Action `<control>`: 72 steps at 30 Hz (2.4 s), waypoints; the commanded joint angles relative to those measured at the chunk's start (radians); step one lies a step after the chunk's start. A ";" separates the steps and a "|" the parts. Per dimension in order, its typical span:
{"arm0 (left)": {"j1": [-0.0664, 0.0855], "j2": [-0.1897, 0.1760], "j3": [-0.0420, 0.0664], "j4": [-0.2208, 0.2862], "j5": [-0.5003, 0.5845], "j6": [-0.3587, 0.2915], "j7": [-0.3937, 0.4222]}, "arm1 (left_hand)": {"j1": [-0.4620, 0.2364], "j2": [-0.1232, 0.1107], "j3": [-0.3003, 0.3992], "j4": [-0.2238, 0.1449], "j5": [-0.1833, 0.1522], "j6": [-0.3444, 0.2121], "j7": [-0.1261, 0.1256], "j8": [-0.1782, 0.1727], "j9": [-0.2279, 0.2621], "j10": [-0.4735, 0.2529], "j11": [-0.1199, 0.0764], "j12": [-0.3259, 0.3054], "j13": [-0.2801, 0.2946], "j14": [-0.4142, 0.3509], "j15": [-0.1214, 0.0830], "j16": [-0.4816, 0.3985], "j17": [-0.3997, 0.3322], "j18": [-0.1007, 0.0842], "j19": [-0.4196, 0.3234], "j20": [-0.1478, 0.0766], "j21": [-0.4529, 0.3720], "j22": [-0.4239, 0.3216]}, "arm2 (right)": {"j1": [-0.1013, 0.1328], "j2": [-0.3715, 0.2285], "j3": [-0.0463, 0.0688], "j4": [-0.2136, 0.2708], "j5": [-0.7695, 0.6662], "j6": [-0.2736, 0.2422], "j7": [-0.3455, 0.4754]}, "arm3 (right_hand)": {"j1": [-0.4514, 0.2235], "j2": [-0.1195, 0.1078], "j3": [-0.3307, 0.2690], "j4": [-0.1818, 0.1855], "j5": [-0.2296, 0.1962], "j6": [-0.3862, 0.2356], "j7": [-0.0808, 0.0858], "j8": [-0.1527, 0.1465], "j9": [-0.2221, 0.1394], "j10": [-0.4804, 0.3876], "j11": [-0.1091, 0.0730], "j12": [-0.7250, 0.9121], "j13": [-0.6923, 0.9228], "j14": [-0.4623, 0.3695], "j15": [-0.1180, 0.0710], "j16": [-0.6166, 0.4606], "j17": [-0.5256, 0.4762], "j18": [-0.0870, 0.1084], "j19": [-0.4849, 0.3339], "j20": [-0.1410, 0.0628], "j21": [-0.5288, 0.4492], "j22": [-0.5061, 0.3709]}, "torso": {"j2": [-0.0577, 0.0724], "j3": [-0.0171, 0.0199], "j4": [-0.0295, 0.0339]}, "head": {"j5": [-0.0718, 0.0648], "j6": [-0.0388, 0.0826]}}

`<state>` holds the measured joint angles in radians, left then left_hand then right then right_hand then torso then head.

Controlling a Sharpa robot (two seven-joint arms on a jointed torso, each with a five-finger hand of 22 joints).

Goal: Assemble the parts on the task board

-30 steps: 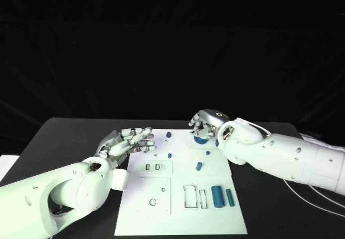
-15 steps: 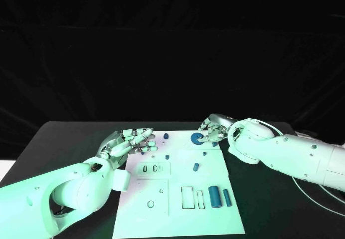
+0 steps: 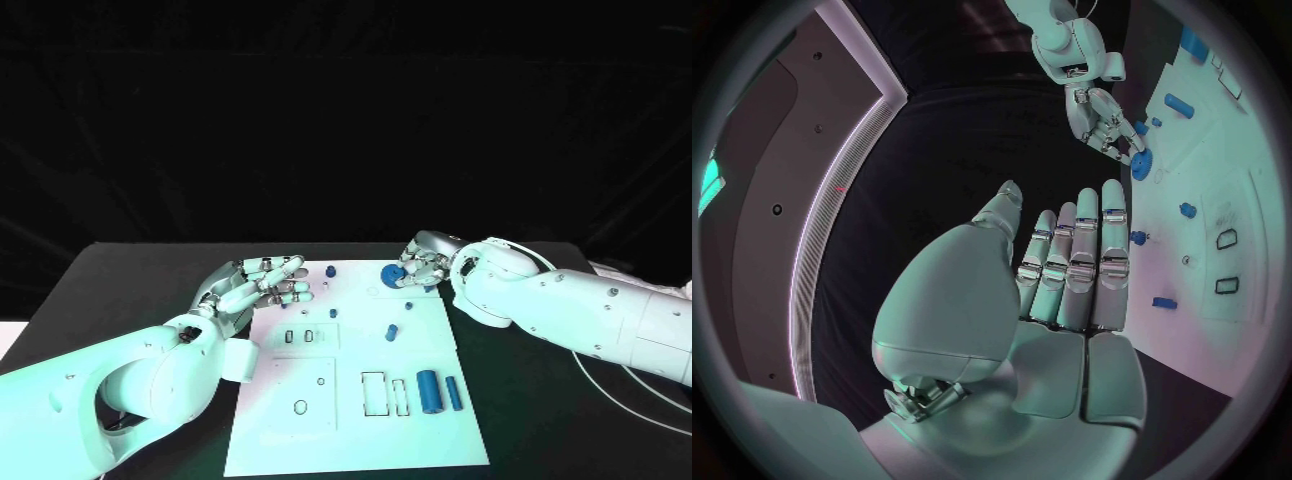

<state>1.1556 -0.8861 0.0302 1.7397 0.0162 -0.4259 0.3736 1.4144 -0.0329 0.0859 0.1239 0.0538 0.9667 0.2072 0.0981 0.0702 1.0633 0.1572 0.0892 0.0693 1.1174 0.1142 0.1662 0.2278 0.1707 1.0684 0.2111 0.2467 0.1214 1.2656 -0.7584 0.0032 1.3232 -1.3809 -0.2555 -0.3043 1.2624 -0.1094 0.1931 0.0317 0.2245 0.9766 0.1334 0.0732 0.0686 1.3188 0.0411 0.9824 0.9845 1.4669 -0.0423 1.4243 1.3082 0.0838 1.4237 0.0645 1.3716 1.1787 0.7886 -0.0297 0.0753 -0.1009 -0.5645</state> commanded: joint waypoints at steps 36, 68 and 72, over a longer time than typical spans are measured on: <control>0.001 0.003 0.001 -0.008 0.003 0.031 -0.003 | 0.006 0.008 0.001 -0.010 -0.003 0.006 0.002 -0.005 0.000 0.006 0.001 -0.005 0.000 0.002 -0.006 -0.005 0.003 0.010 0.005 0.000 -0.003 0.000 | -0.002 0.037 -0.001 -0.020 -0.072 -0.072 -0.075 | 0.000 -0.012 -0.037 0.027 -0.001 -0.016 0.006 -0.001 -0.002 0.000 0.006 0.033 0.056 0.066 0.011 0.022 0.037 -0.010 0.006 0.006 0.015 0.019 | 0.001 0.0007 0.0012 | 0.011 -0.008; 0.001 0.008 0.001 -0.015 0.003 0.038 -0.009 | 0.008 0.008 0.002 -0.013 -0.003 0.006 0.002 -0.006 -0.001 0.006 0.000 -0.006 0.000 0.003 -0.006 -0.006 0.004 0.010 0.006 -0.001 -0.003 0.000 | -0.005 0.072 -0.001 -0.068 -0.073 -0.039 -0.073 | 0.073 0.064 0.015 0.038 -0.055 0.050 -0.008 0.051 0.021 0.037 -0.006 0.141 0.186 0.067 0.003 0.036 0.058 -0.012 0.006 0.001 0.027 0.037 | 0.001 0.0013 0.0009 | 0.017 -0.029; 0.001 0.007 0.001 -0.016 0.003 0.039 -0.010 | 0.008 0.008 0.002 -0.013 -0.003 0.006 0.002 -0.006 -0.001 0.006 0.000 -0.006 0.000 0.003 -0.006 -0.006 0.004 0.010 0.006 -0.001 -0.003 0.000 | -0.005 0.071 -0.001 -0.062 -0.089 -0.038 -0.076 | 0.110 0.073 0.059 0.009 -0.062 0.061 -0.011 0.059 0.027 0.036 -0.009 0.146 0.198 0.068 -0.001 0.039 0.064 -0.013 0.007 -0.003 0.030 0.042 | 0.001 0.0014 0.0008 | 0.017 -0.029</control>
<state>1.1553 -0.8803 0.0302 1.7232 0.0176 -0.4098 0.3616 1.4183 -0.0290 0.0887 0.1154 0.0538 0.9667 0.2072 0.0981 0.0702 1.0633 0.1571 0.0892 0.0693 1.1174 0.1142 0.1662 0.2310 0.1707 1.0685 0.2111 0.2467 0.1215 1.2624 -0.6872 0.0035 1.2585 -1.4426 -0.2971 -0.3746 1.3494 -0.0491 0.2429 0.0460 0.1645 1.0244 0.1234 0.1203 0.0838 1.3503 0.0333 1.1240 1.1801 1.4660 -0.0362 1.4607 1.3081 0.0840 1.4272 0.0680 1.3956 1.2201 0.7894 -0.0287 0.0755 -0.0840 -0.5931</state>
